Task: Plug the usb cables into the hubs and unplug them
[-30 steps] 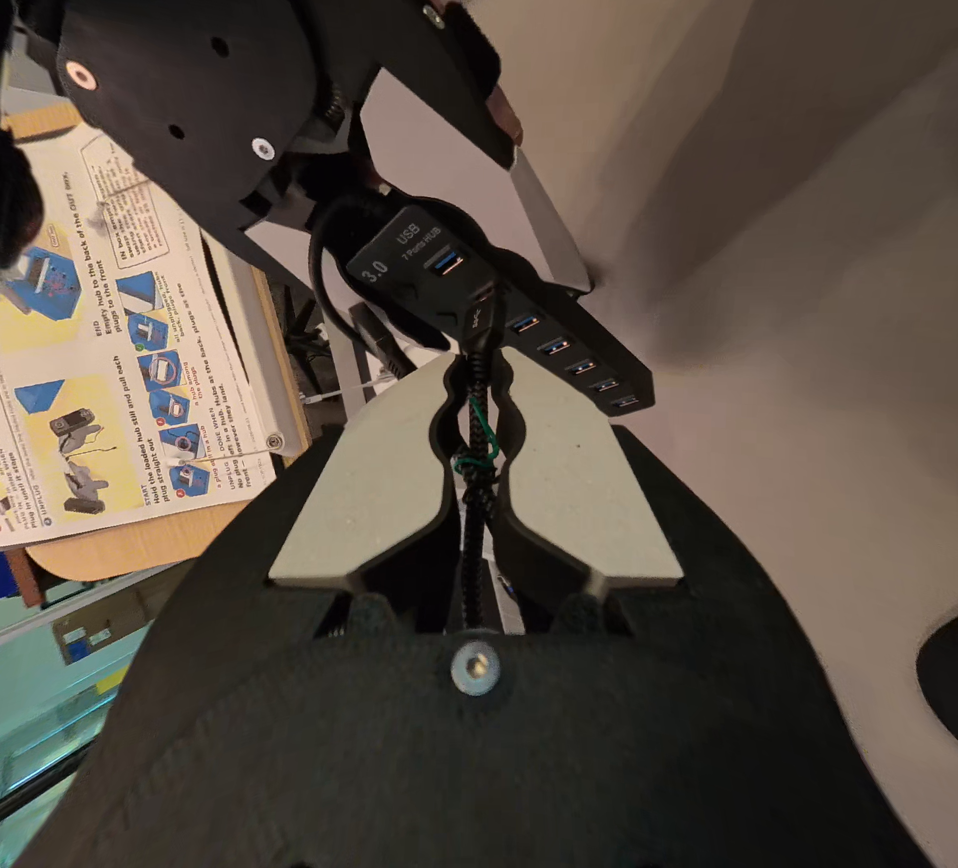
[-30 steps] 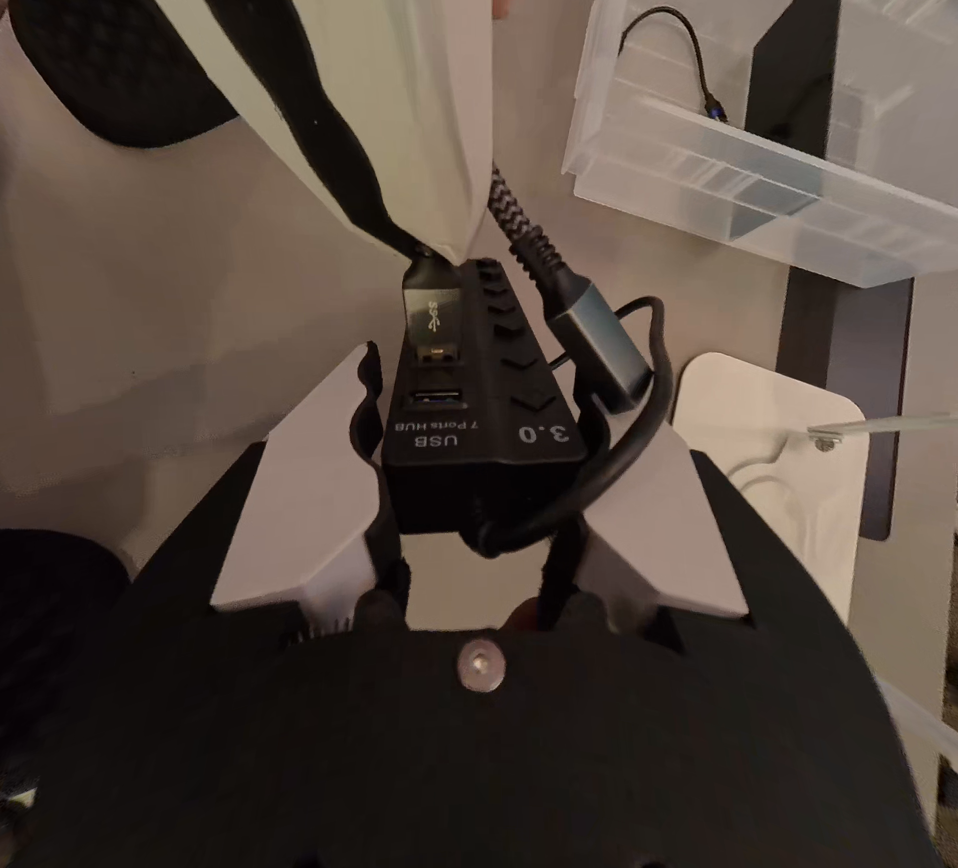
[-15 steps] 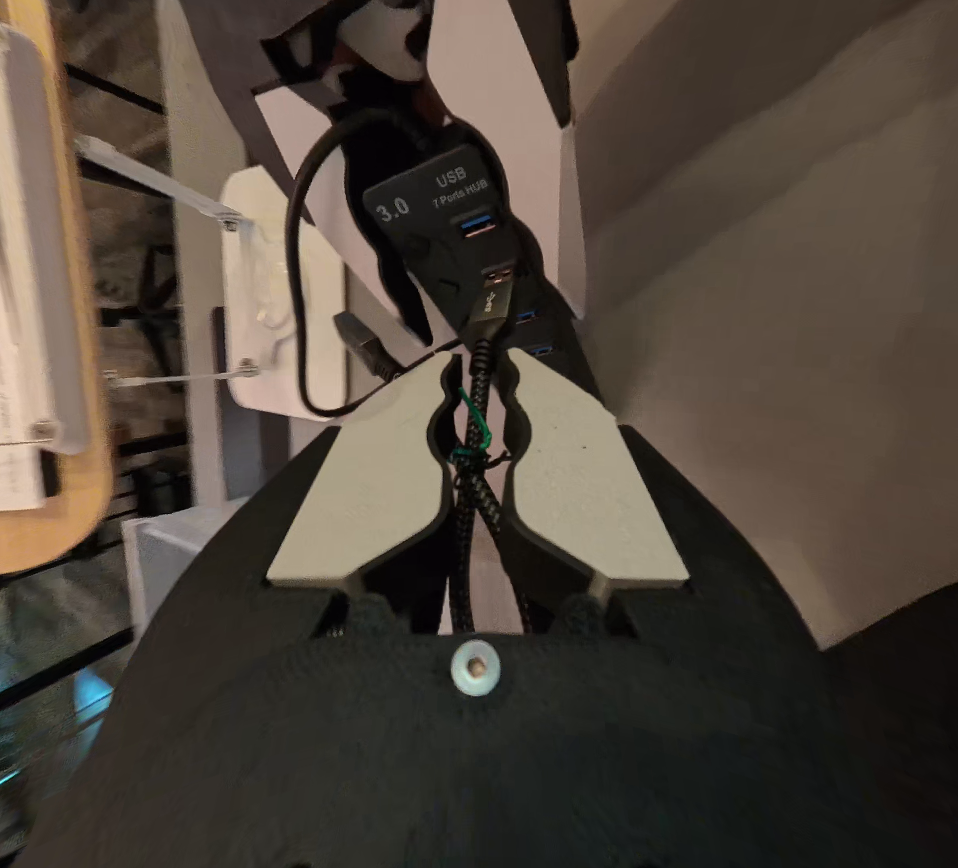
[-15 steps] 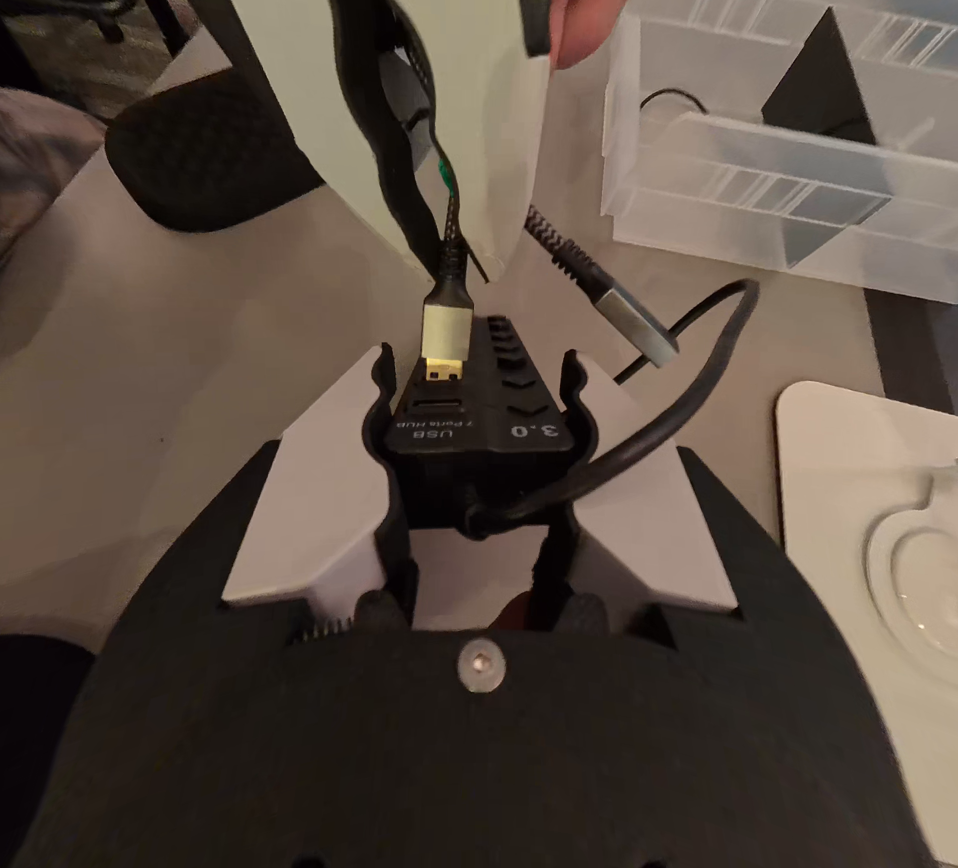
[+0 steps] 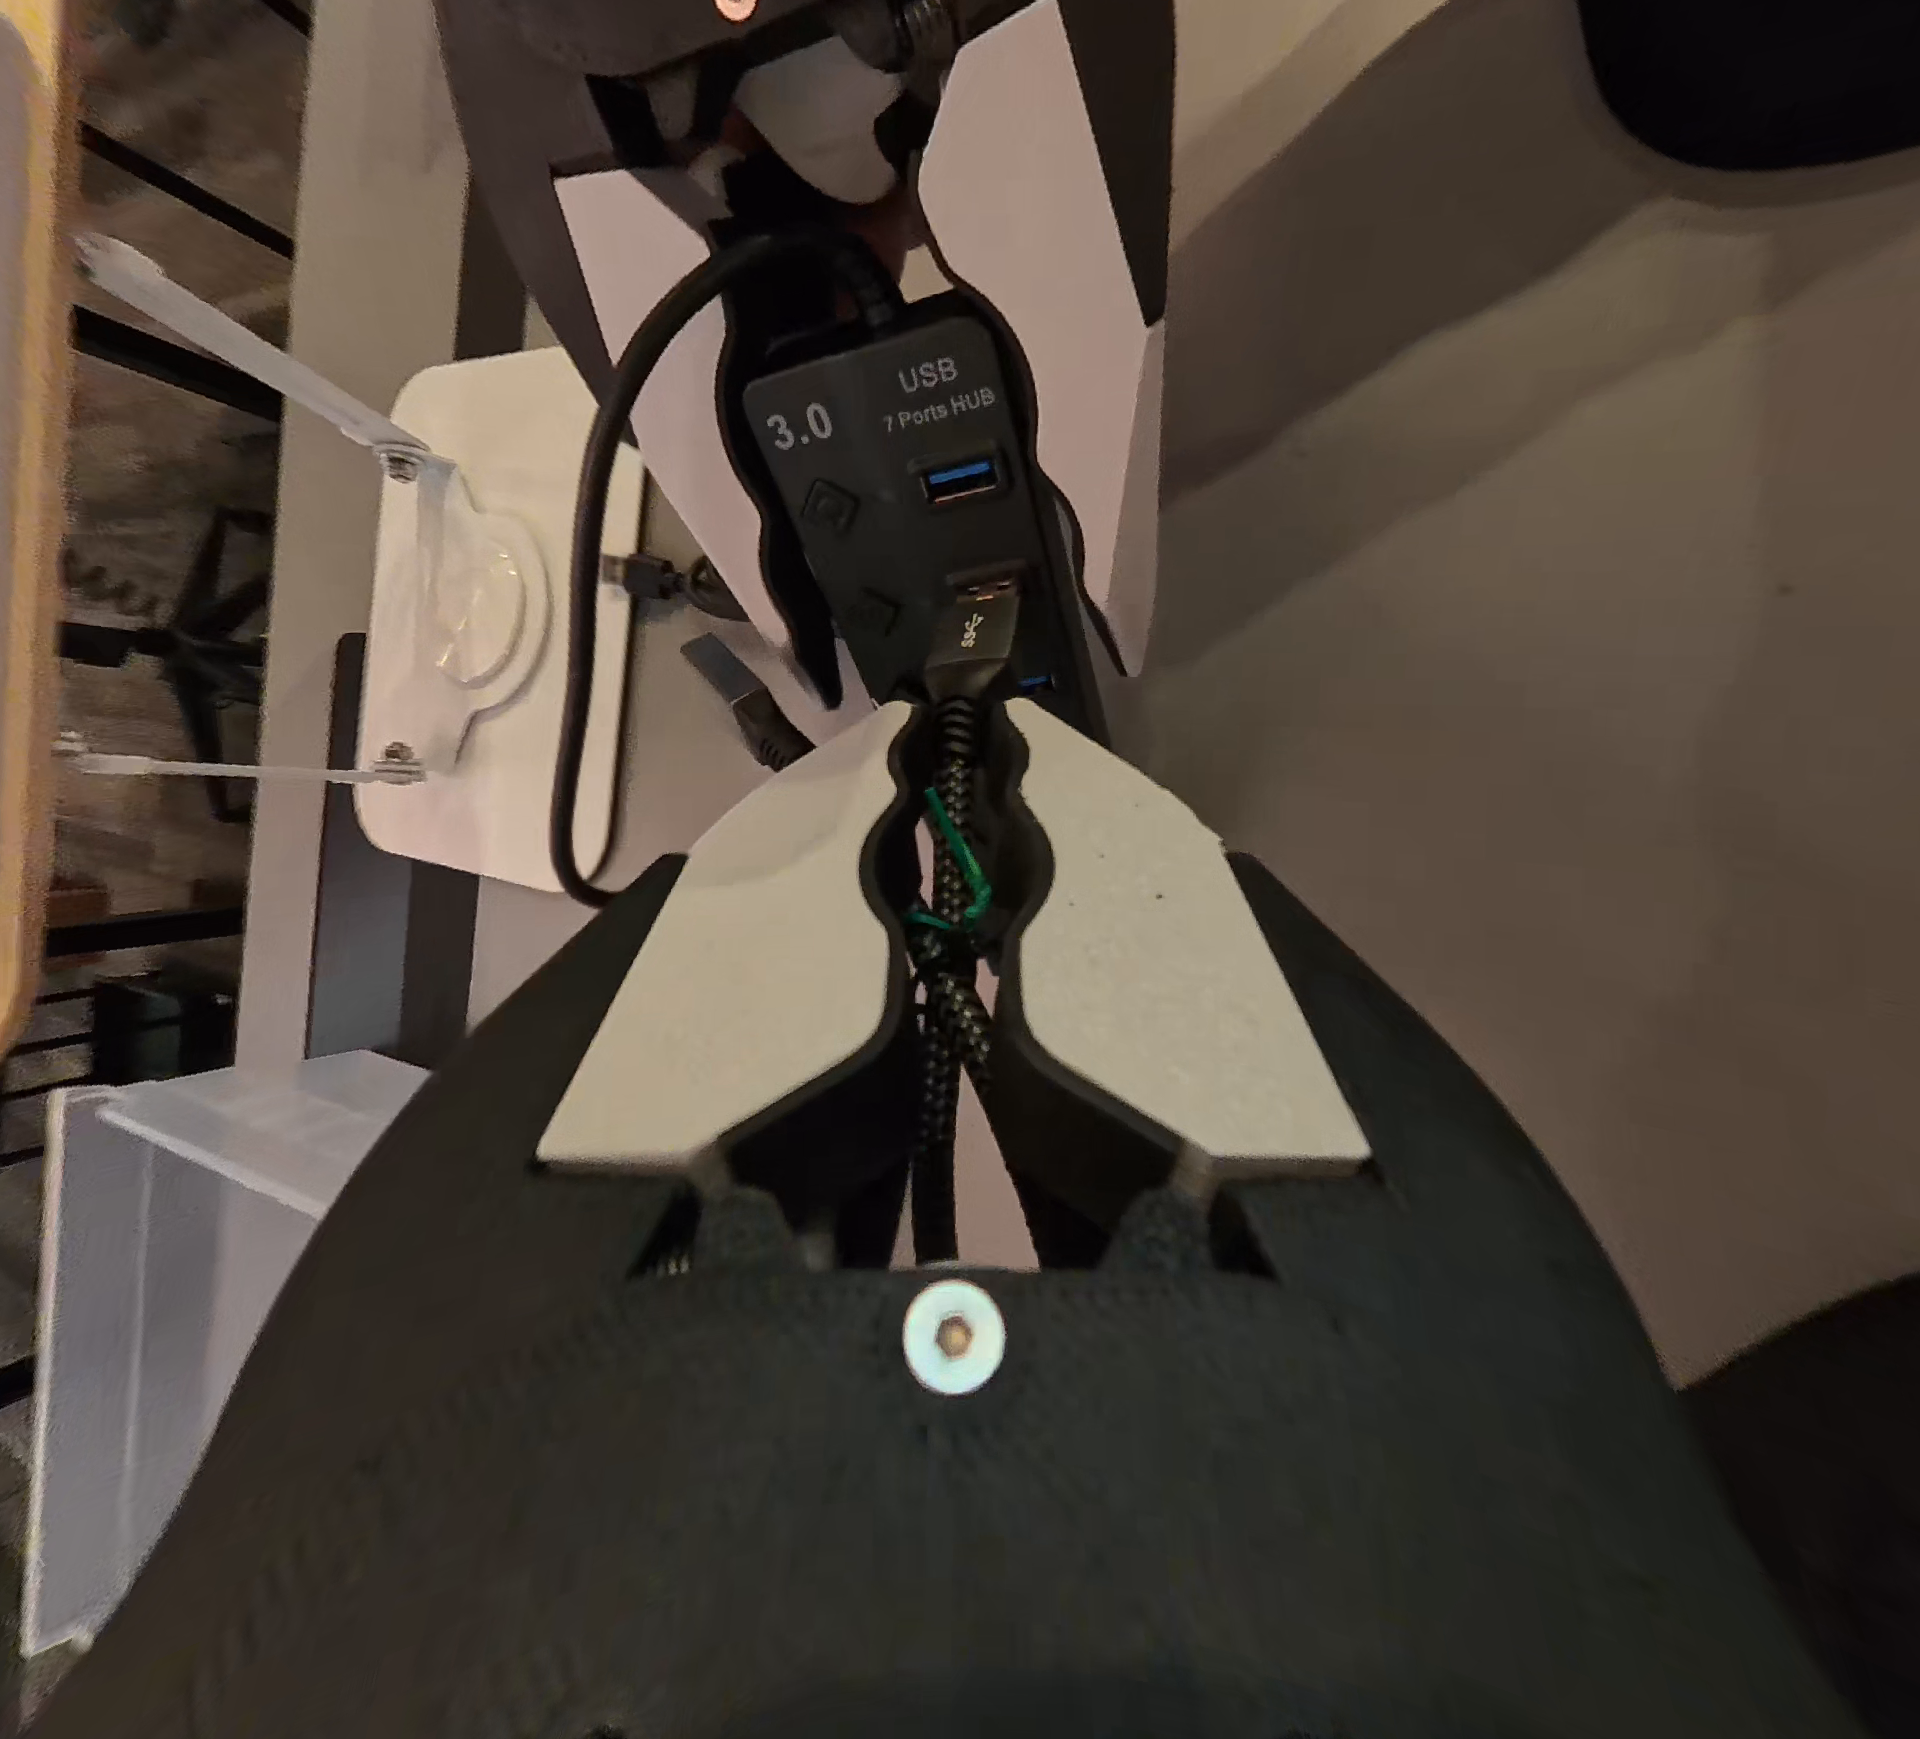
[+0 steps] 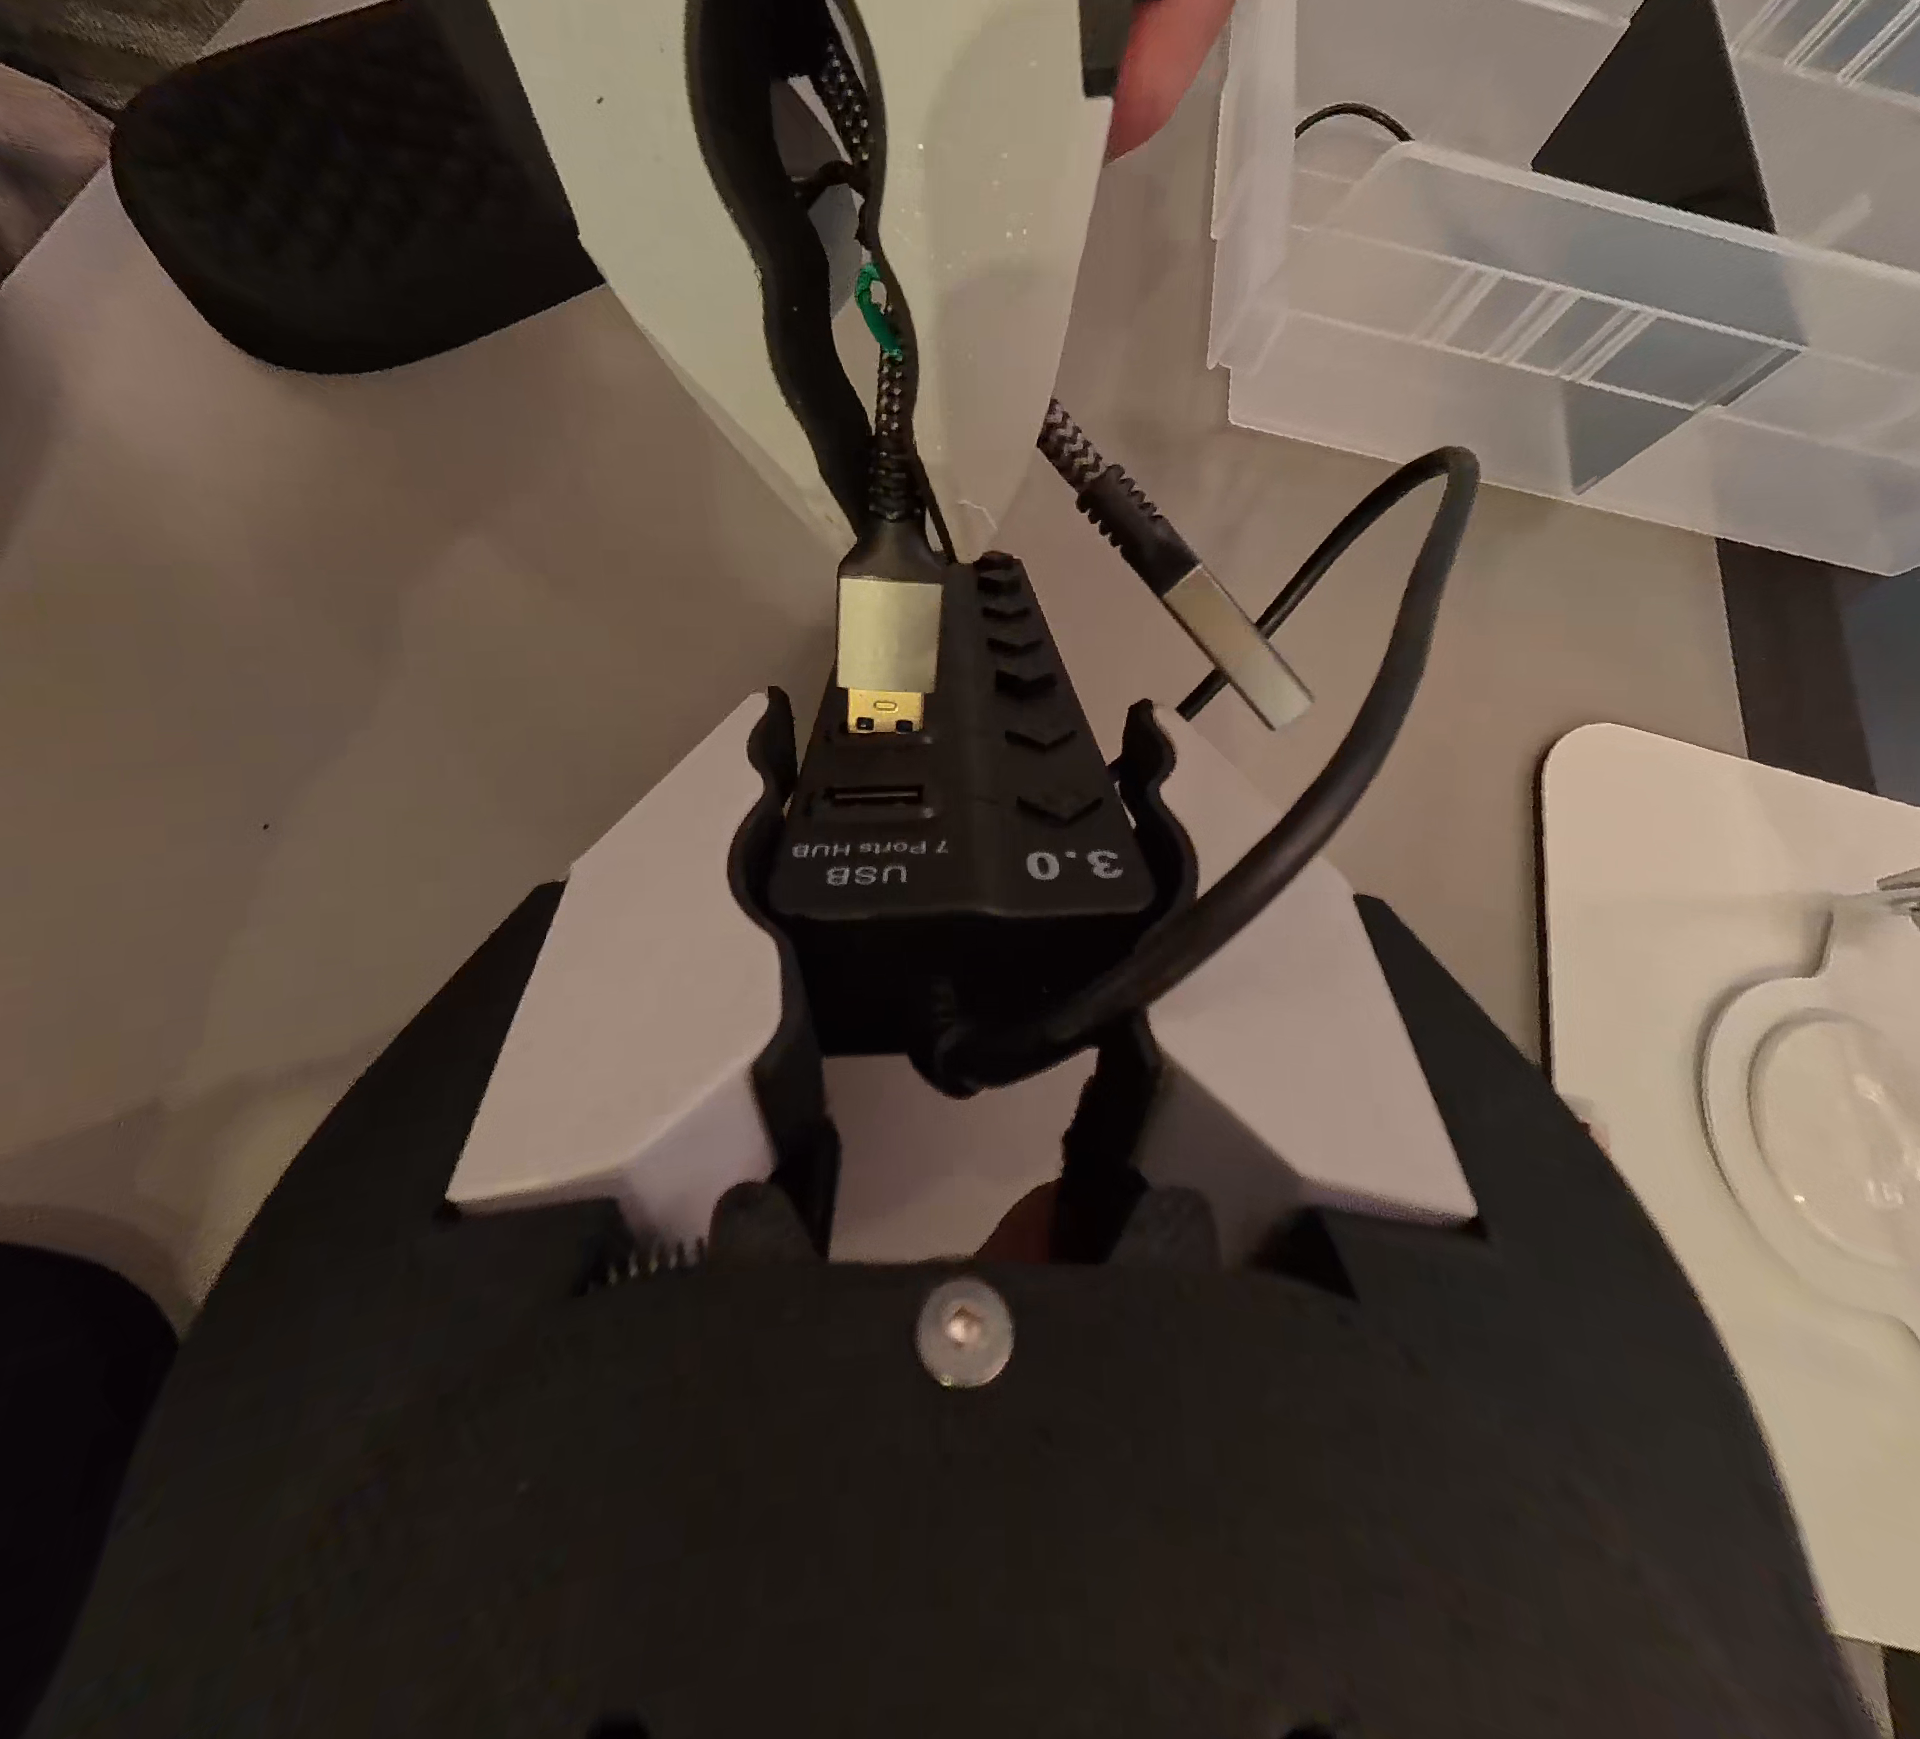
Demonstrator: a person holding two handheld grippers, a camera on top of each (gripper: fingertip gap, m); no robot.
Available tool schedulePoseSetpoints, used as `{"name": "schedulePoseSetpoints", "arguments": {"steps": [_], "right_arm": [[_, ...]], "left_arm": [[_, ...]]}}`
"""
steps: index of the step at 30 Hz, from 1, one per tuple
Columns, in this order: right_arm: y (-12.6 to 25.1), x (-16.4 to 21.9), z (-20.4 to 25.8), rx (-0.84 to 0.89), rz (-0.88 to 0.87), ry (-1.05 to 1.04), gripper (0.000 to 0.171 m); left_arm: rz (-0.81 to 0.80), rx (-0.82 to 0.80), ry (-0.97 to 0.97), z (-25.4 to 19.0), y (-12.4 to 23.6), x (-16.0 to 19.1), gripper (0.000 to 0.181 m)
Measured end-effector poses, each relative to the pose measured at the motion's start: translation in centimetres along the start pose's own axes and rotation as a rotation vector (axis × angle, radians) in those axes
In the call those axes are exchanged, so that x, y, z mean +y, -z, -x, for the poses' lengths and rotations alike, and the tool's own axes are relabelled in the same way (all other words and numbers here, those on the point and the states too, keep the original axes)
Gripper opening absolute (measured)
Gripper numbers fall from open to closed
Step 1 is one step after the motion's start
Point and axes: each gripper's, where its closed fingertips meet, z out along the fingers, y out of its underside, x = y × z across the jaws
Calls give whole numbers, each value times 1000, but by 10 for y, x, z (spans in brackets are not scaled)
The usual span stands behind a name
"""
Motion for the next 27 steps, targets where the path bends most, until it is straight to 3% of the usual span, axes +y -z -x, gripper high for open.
{"name": "schedulePoseSetpoints", "arguments": {"steps": [11,18,27], "right_arm": [[3,3,-6,42,1,-33,62],[2,-5,-7,46,14,-6,62],[2,-5,-6,49,20,13,62]], "left_arm": [[14,-219,-31,1,-3,-5,9],[-160,-100,3,2,0,-1,8],[-132,32,-37,5,1,-1,9]]}}
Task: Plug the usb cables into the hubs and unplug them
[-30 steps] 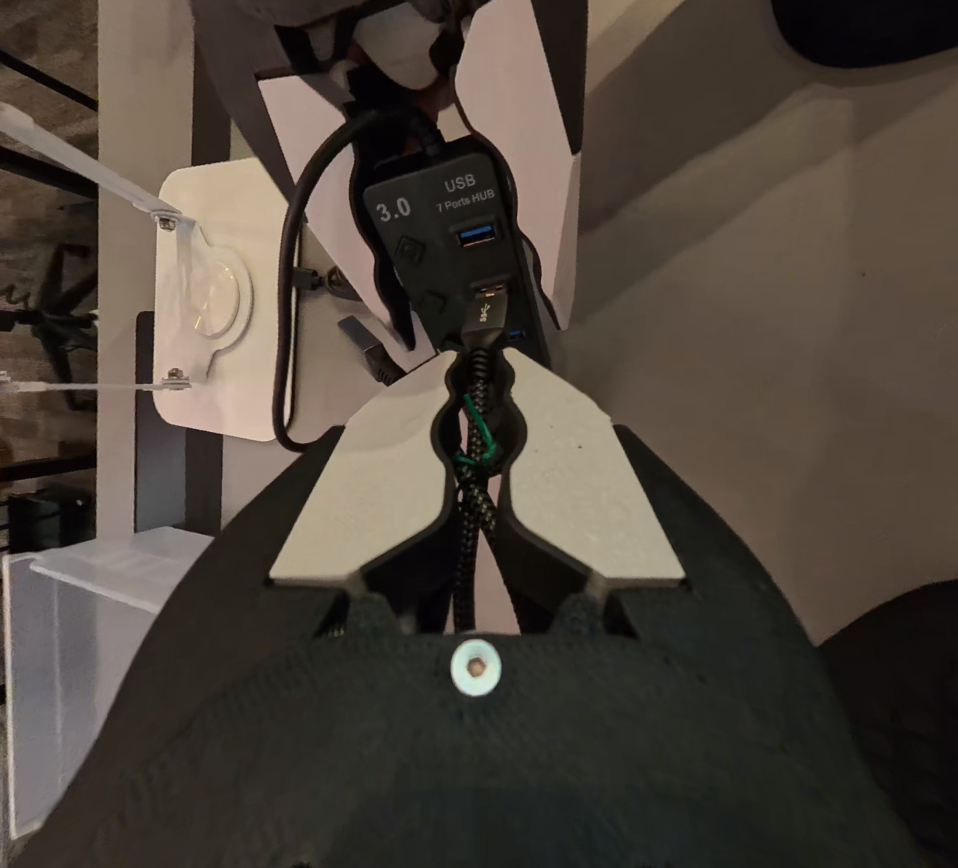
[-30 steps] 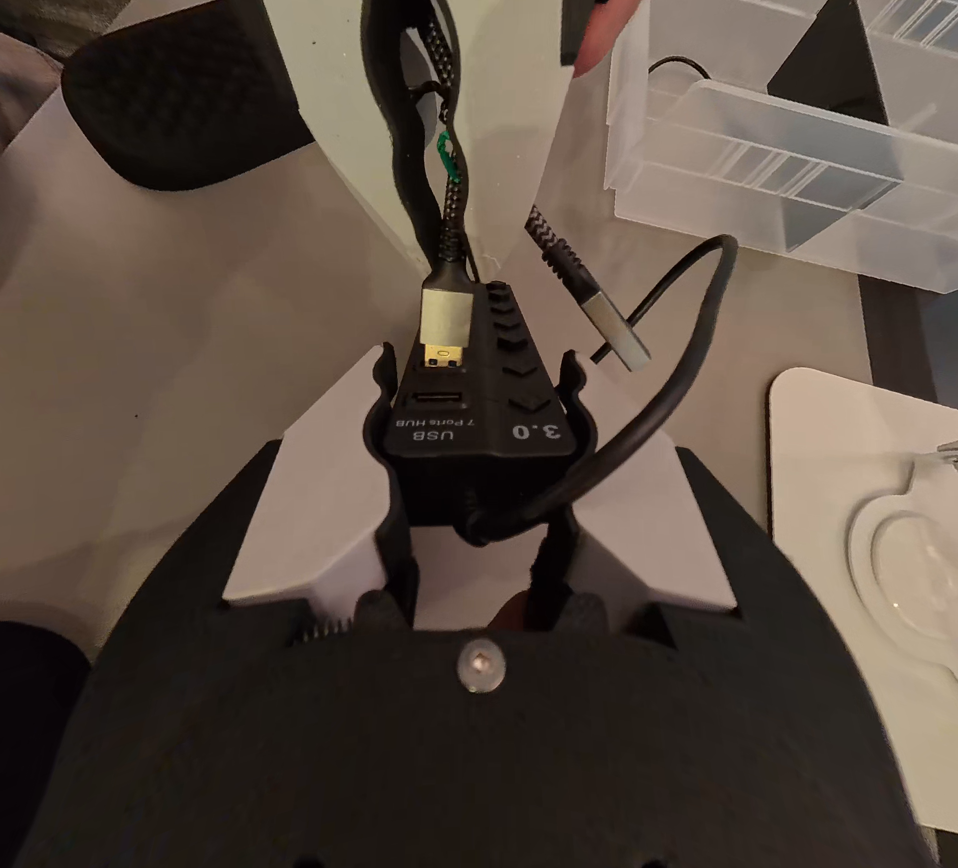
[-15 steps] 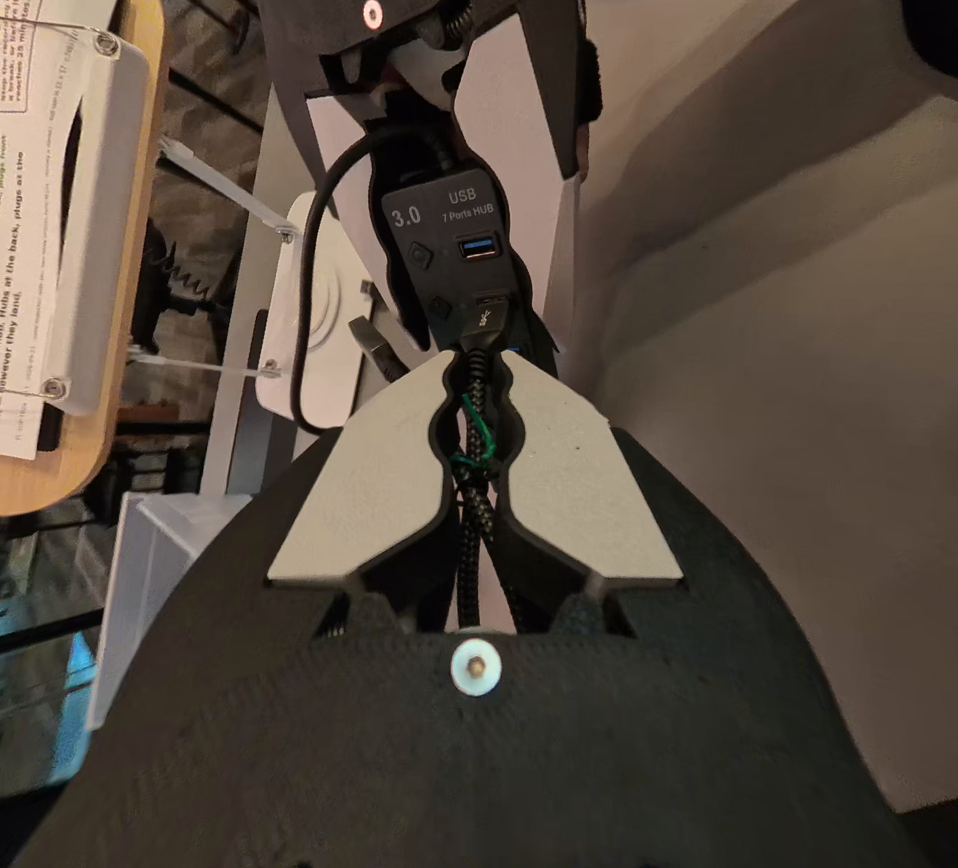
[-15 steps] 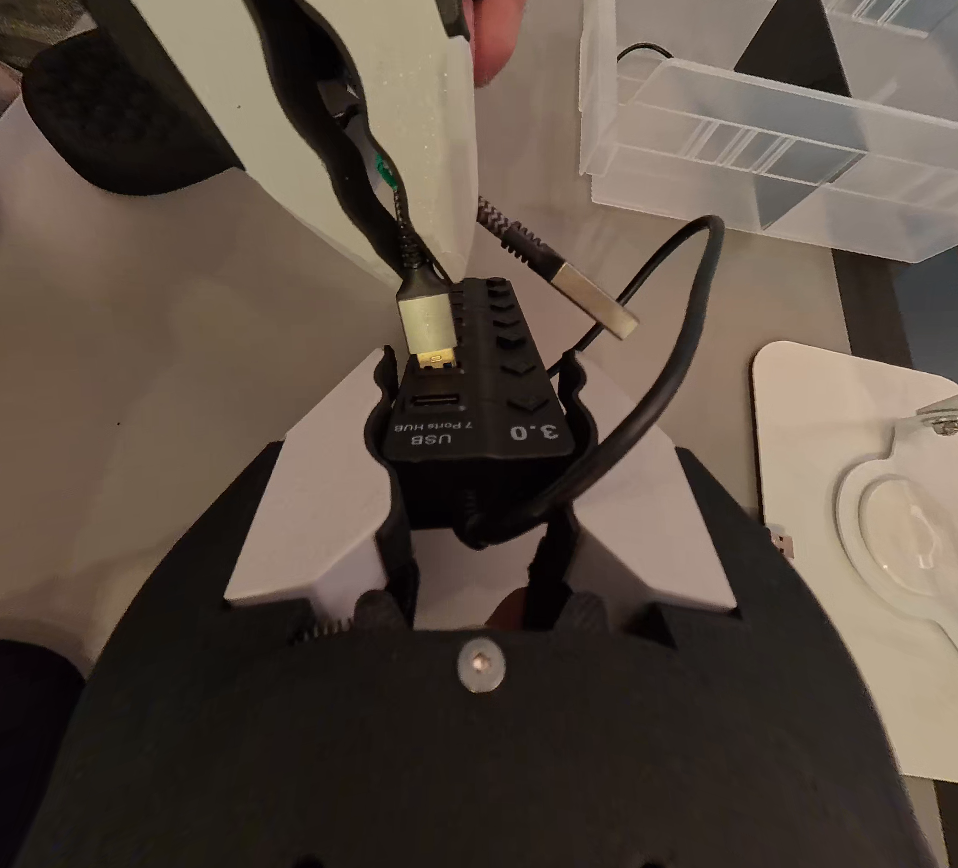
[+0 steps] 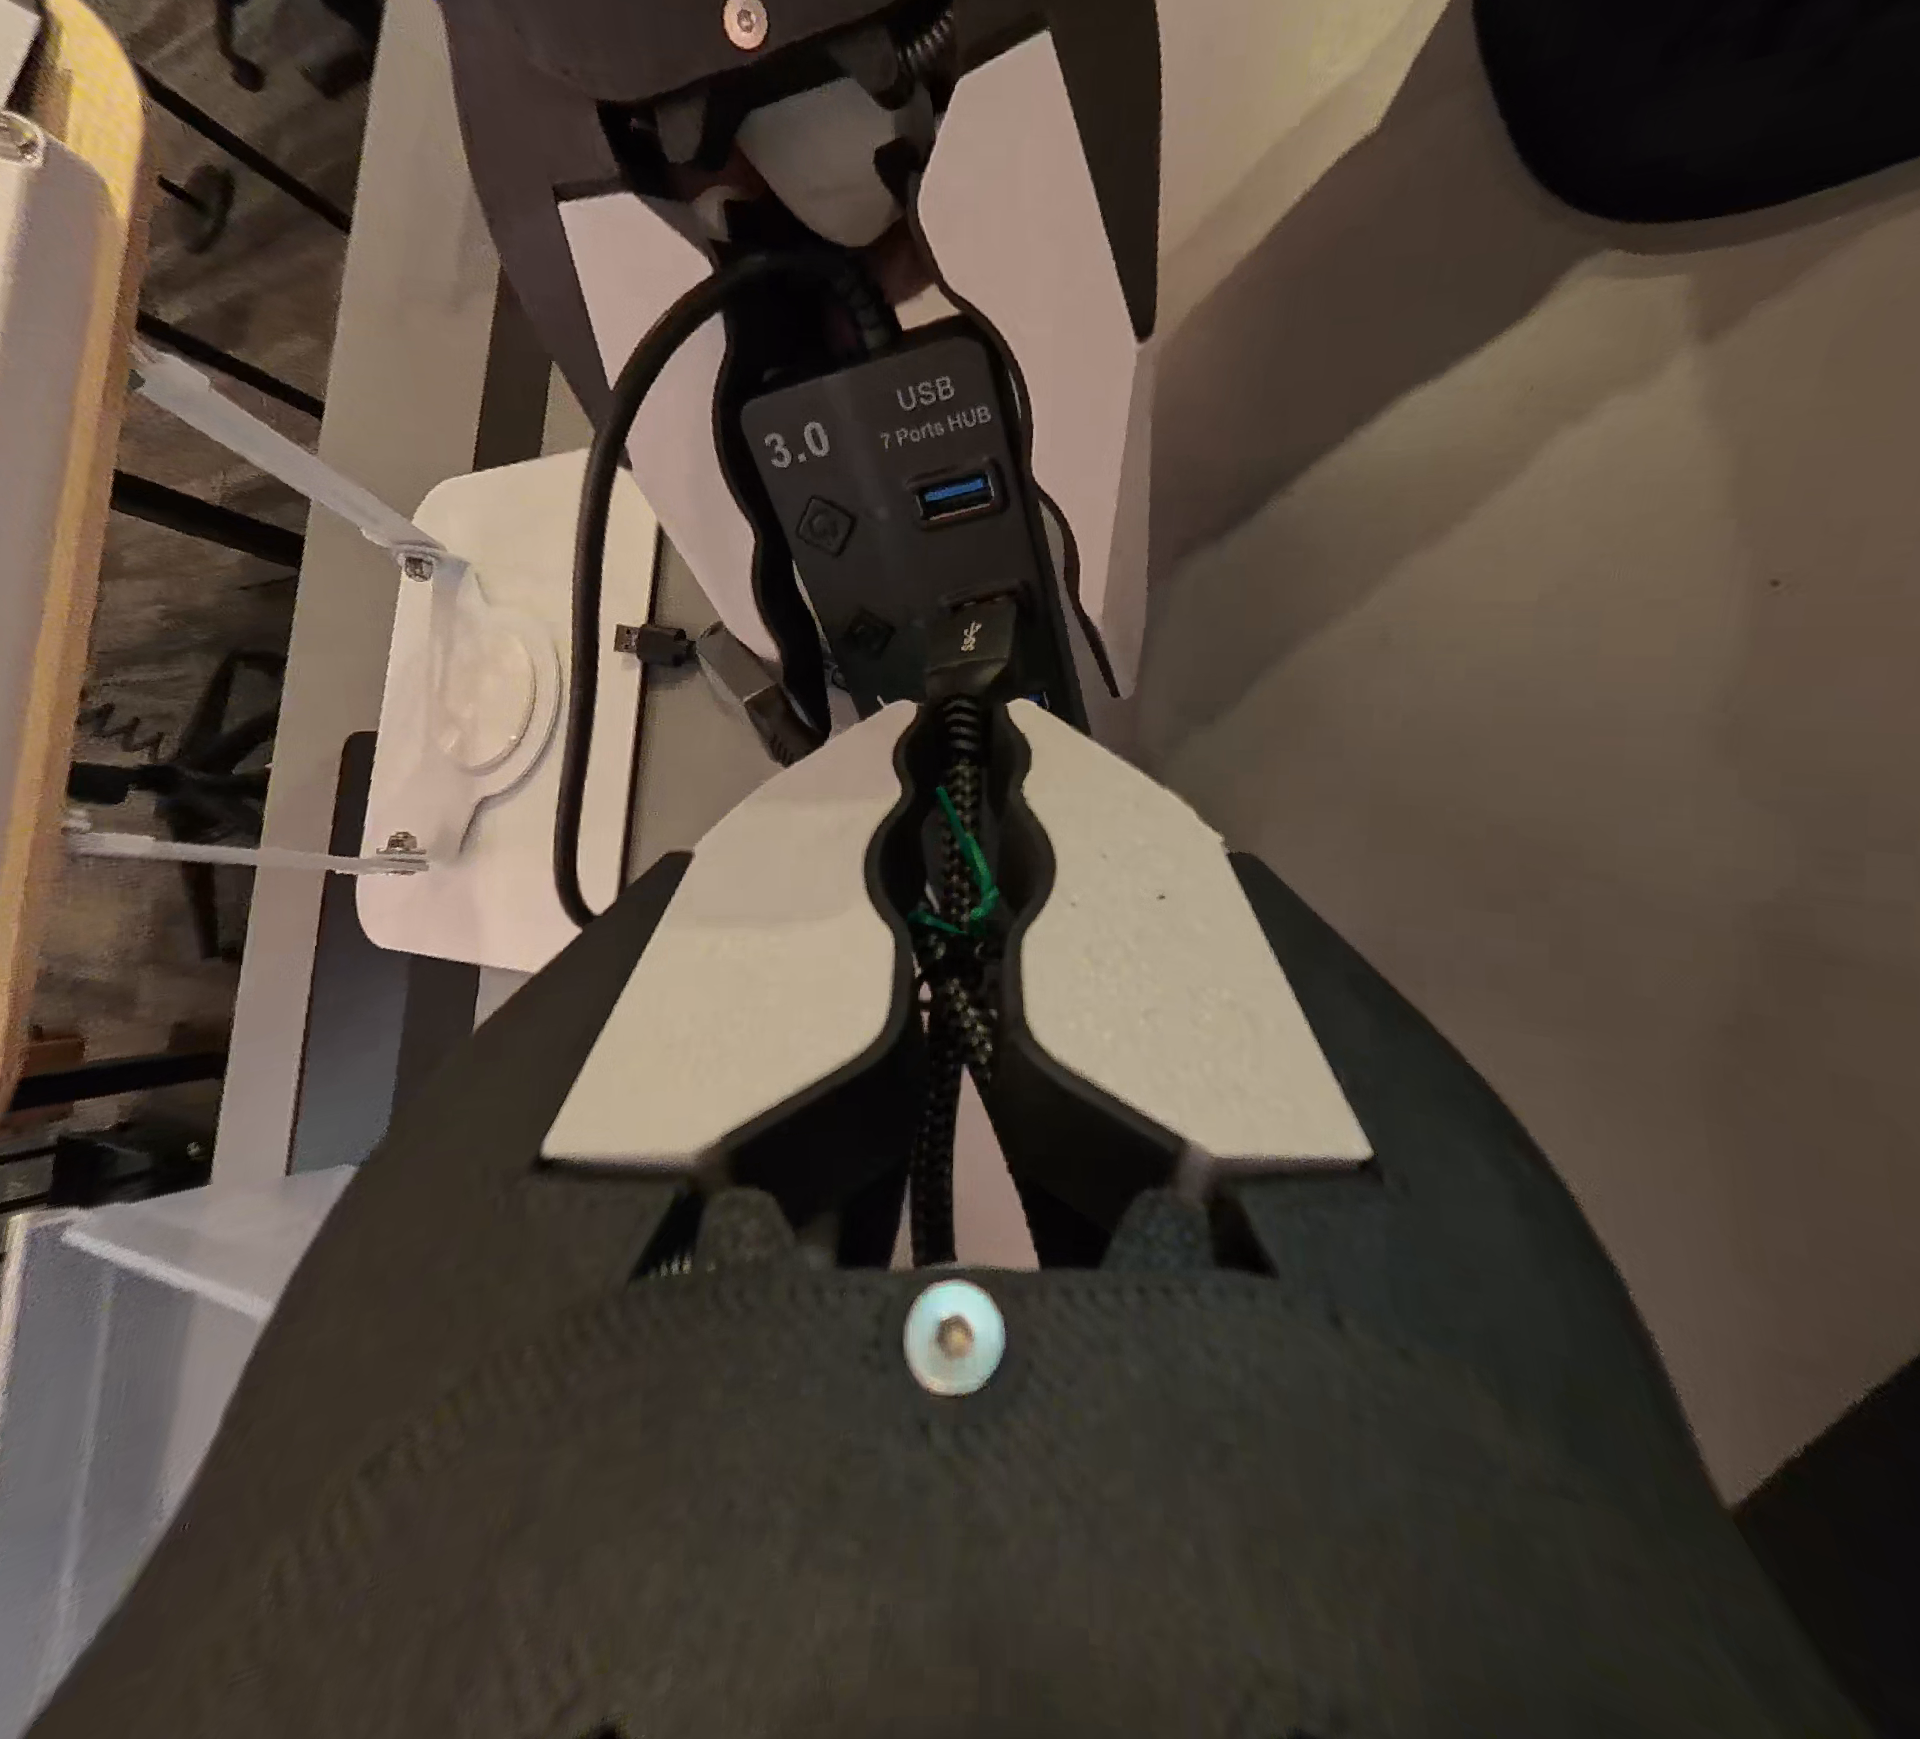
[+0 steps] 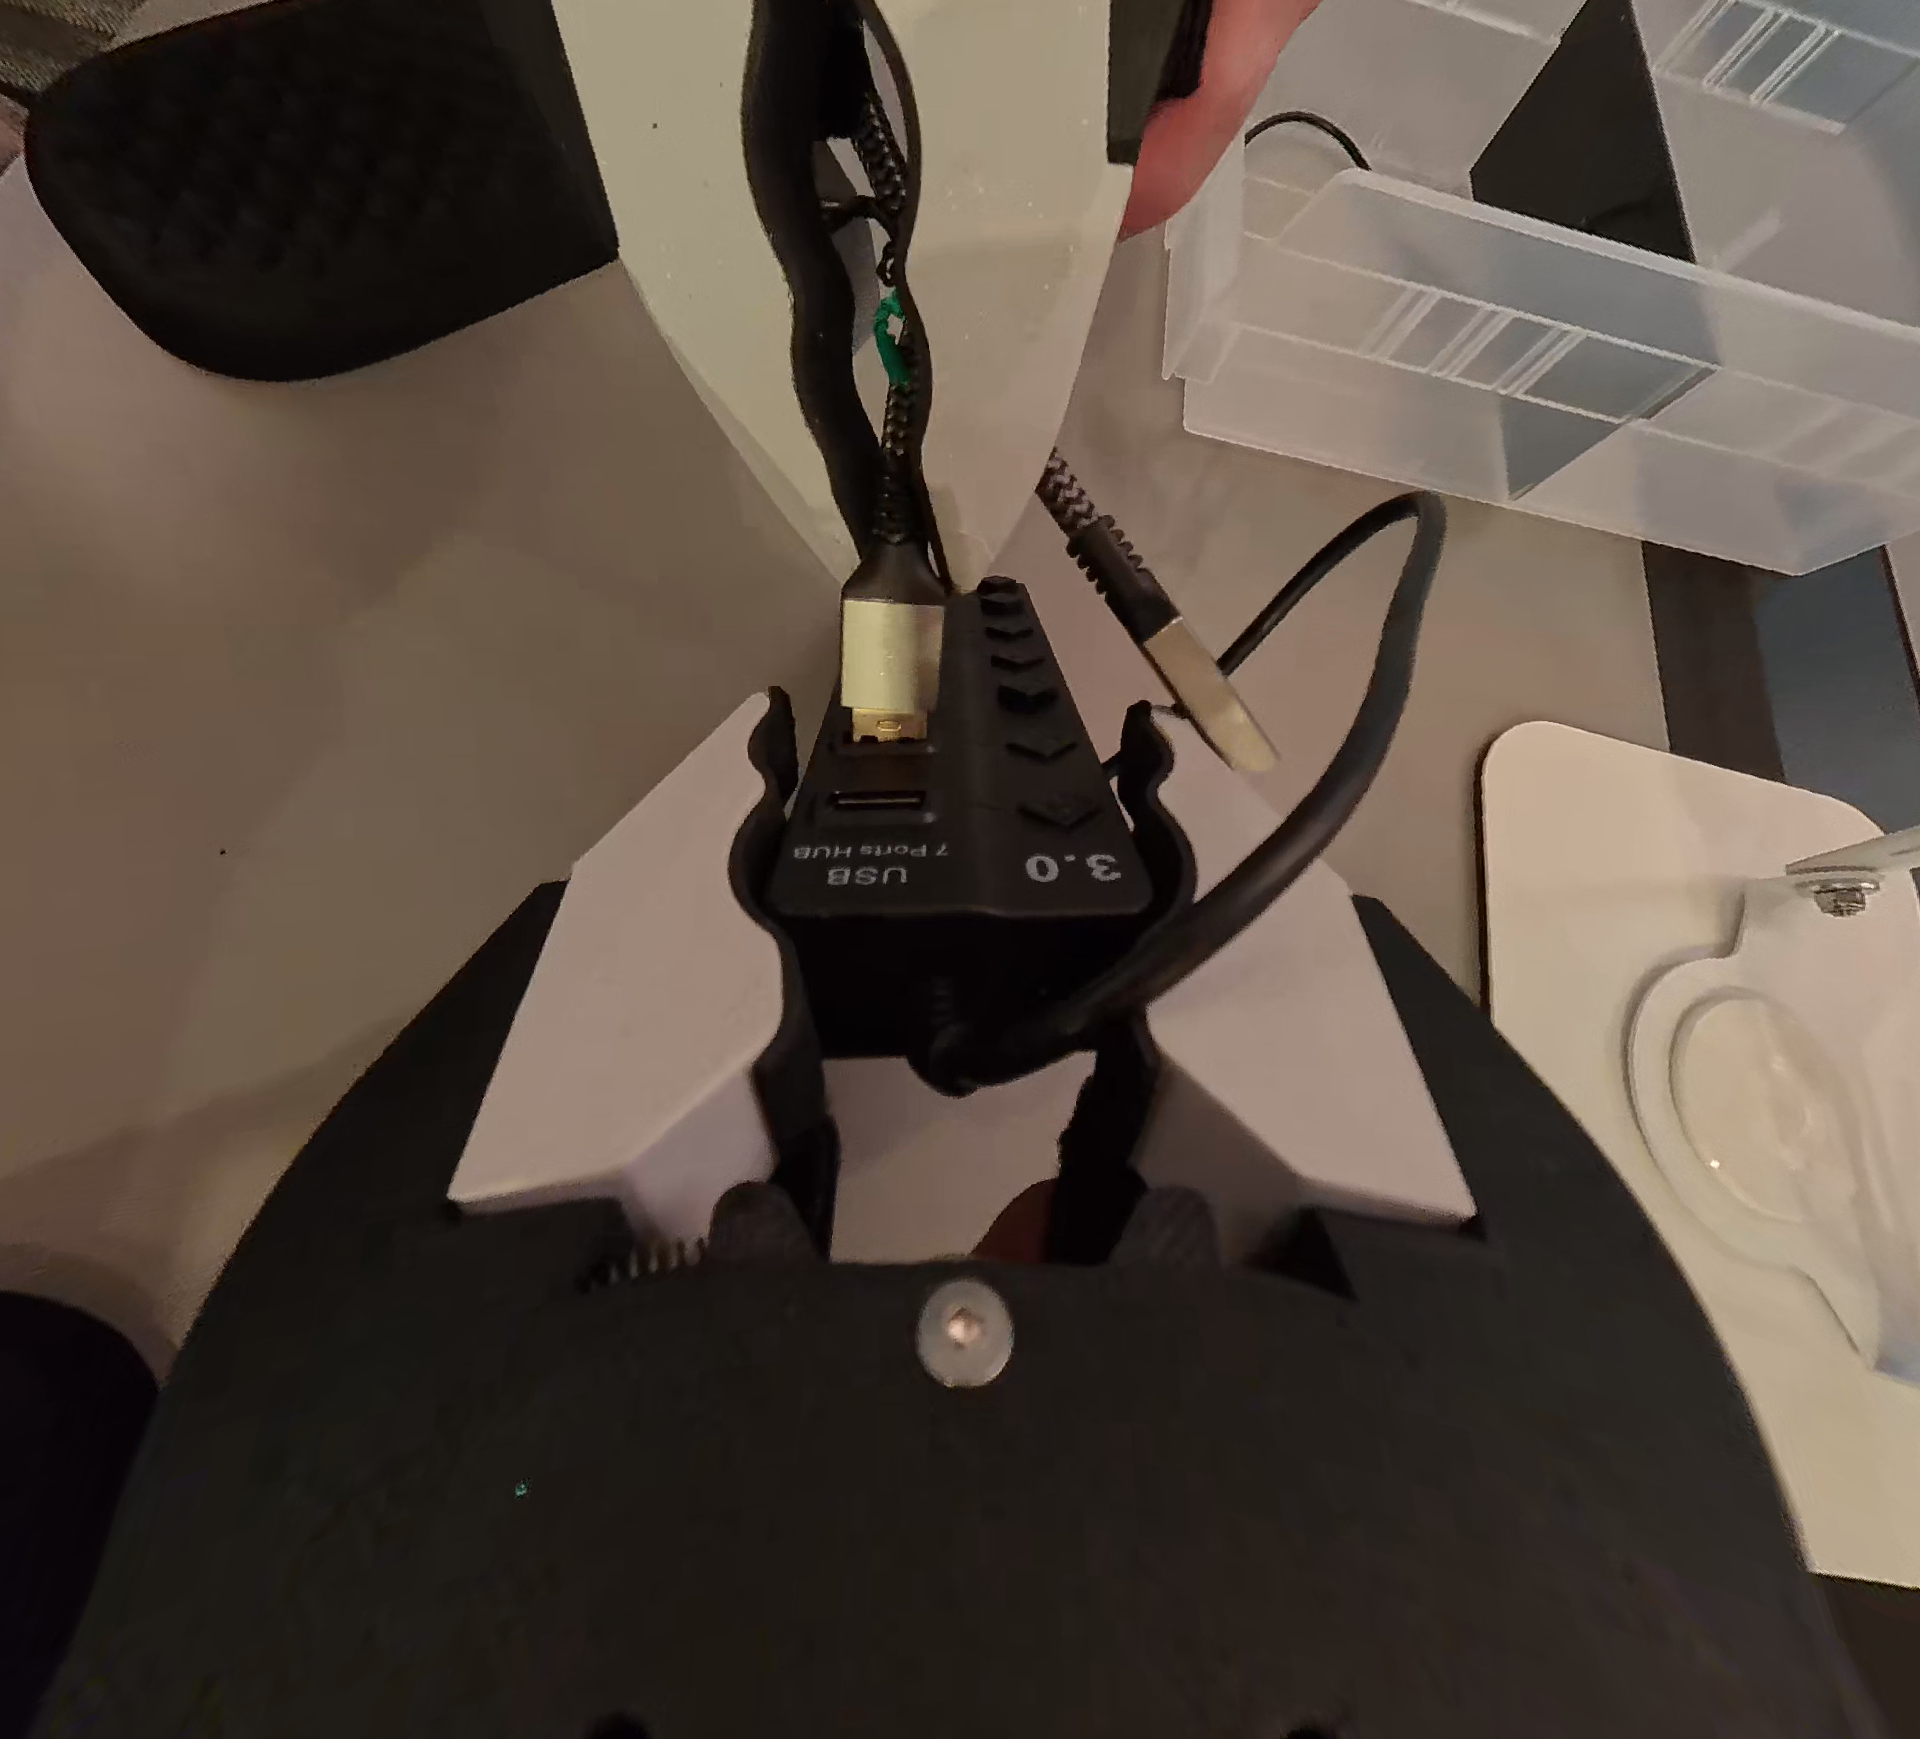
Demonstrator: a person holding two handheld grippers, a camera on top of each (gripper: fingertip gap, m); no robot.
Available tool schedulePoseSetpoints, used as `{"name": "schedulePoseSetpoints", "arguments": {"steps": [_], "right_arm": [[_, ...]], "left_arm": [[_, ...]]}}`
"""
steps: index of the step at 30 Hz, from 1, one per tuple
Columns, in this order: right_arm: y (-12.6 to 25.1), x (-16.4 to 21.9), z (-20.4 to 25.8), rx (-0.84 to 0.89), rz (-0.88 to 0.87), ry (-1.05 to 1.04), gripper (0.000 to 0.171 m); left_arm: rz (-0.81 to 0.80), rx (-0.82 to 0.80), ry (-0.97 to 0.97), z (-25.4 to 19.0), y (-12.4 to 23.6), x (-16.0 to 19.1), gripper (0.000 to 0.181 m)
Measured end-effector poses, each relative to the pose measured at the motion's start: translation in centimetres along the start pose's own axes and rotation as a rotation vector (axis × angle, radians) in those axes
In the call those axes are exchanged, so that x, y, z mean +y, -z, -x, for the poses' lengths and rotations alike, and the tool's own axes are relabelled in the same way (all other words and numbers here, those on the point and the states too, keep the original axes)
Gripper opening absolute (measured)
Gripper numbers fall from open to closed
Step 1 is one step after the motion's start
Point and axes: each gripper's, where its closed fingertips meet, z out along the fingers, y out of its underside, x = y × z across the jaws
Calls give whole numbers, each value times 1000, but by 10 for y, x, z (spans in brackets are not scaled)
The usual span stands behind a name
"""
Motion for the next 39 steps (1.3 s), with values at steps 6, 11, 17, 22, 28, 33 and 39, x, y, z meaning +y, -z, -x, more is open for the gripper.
{"name": "schedulePoseSetpoints", "arguments": {"steps": [6,11,17,22,28,33,39], "right_arm": [[-2,-1,2,13,-12,1,62],[-3,-3,3,9,2,17,62],[-2,-1,2,12,5,-14,61],[-2,-2,3,20,10,-9,61],[-3,-4,1,25,-9,-15,62],[-4,-17,0,-7,-6,12,62],[-2,-31,-10,-70,72,59,62]], "left_arm": [[-34,89,91,-5,0,1,9],[-71,187,128,-7,2,2,10],[2,40,85,-7,-2,1,8],[35,-142,42,-7,-6,2,8],[97,-102,-22,1,-3,3,13],[2,-208,14,22,38,-14,43],[-30,-417,151,64,129,16,33]]}}
